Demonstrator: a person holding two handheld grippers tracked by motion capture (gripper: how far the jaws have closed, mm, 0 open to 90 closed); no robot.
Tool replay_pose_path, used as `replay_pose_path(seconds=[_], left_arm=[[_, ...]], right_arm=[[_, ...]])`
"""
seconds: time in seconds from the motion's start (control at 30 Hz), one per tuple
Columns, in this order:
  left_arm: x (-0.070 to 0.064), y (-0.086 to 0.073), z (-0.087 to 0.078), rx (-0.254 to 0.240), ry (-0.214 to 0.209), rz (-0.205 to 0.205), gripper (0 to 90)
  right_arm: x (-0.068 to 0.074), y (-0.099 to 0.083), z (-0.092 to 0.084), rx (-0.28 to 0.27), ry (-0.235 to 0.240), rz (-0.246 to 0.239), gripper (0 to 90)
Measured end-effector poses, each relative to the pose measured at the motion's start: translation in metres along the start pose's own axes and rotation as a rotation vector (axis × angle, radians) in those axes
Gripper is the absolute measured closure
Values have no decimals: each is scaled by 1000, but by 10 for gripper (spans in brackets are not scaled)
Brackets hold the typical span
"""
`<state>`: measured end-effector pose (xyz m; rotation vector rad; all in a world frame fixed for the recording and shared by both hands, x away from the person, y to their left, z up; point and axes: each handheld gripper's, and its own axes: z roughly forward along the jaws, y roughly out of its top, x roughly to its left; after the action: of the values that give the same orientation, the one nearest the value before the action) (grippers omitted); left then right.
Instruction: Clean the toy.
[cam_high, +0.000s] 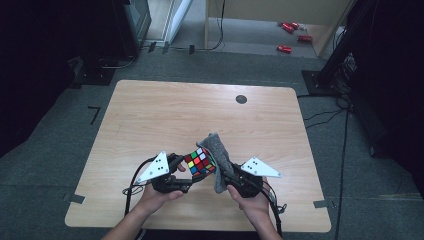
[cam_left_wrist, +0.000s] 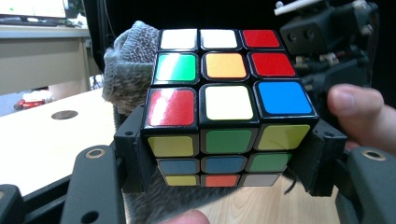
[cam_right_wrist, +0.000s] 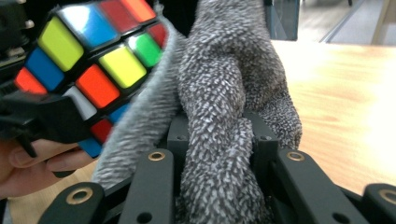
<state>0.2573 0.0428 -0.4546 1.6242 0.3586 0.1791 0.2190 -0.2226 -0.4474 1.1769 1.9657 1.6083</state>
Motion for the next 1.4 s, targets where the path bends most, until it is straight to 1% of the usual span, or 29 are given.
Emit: replay_pose_path(seconds=[0.03,0.1,0.13,0.17,0.23,0.4,0.5,0.6,0.67,0.73,0.8,0.83,0.9,0.93,1.0,1.03,1.1,1.17,1.23,1.27,1.33,1.4], left_arm=[[1,0,-1,-7,1,-8,345],[1,0,-3,-29,27,-11,345],[2,1,-4,-37,29,-21,345],[3,1,-5,-48,28,-36,345],[5,1,-5,-54,23,-48,345],[8,0,-6,-59,25,-73,345],[10,1,-7,-63,28,-78,345],[13,2,-10,-73,40,-88,345],[14,2,-12,-79,48,-95,345],[15,3,-13,-84,45,-100,345],[15,3,-13,-85,44,-102,345],[14,3,-12,-84,38,-105,345],[13,3,-11,-82,35,-105,345],[13,3,-10,-81,32,-106,345],[13,2,-9,-75,31,-104,345],[13,2,-9,-74,31,-104,345],[13,3,-10,-74,33,-107,345],[14,2,-10,-73,36,-107,345],[15,2,-11,-71,39,-107,345],[15,2,-11,-72,42,-108,345],[15,3,-11,-70,40,-103,345],[15,2,-10,-62,38,-102,345]], right_arm=[[1,-1,0,-3,3,-2,699],[1,-2,1,-8,29,6,699],[2,-3,2,-7,36,10,699],[3,-3,3,-7,41,4,699],[6,-4,4,-5,56,-4,700],[15,-9,9,19,98,-52,702],[24,-12,13,43,127,-112,703],[36,-16,17,77,147,-205,701],[38,-17,18,84,139,-227,700],[36,-16,17,66,117,-217,702],[30,-13,13,23,64,-196,704],[29,-12,12,10,50,-188,704],[26,-10,9,-11,32,-177,704],[27,-10,9,-9,32,-182,704],[30,-12,11,1,40,-198,705],[32,-14,13,9,46,-214,706],[39,-18,17,30,52,-267,705],[47,-22,20,56,73,-312,704],[50,-23,22,69,80,-338,703],[50,-23,22,69,81,-336,702],[44,-21,21,55,64,-312,701],[35,-17,17,22,23,-255,702]])
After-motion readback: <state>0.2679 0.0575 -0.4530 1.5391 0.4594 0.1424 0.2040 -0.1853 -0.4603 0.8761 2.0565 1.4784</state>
